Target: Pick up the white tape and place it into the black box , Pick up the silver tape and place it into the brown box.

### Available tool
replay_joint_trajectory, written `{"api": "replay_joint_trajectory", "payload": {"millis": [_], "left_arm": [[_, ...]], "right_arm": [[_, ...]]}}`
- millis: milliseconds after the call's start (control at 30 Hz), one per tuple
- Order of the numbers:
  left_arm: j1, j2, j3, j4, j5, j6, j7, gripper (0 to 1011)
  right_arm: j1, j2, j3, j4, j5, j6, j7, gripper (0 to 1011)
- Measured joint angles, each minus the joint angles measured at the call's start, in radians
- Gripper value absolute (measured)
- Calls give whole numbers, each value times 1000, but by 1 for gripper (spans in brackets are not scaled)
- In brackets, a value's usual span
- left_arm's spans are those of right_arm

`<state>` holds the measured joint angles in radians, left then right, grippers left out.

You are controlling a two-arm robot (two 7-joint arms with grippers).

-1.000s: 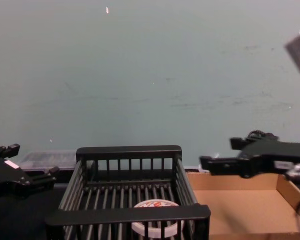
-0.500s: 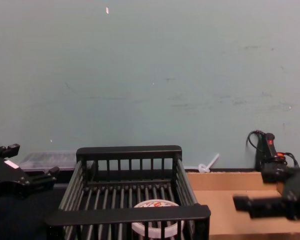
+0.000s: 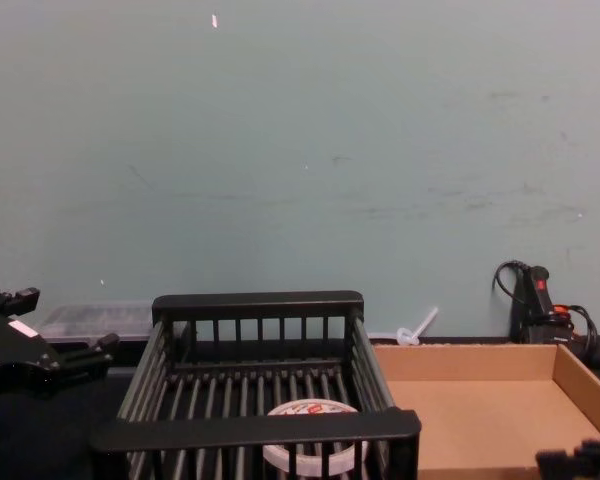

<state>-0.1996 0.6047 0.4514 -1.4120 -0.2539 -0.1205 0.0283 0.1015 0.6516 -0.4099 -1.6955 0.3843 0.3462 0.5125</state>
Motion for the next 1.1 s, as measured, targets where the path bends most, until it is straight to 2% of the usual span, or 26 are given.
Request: {"api": "replay_joint_trajectory", "payload": {"millis": [400,1100], "left_arm": [[0,0,0,0,0,0,0,1001],[0,0,0,0,0,0,0,1001]], "right_arm": [[30,19,-58,35,15,23,25,1002],[62,31,-109,61,3,38,32,1002]]}}
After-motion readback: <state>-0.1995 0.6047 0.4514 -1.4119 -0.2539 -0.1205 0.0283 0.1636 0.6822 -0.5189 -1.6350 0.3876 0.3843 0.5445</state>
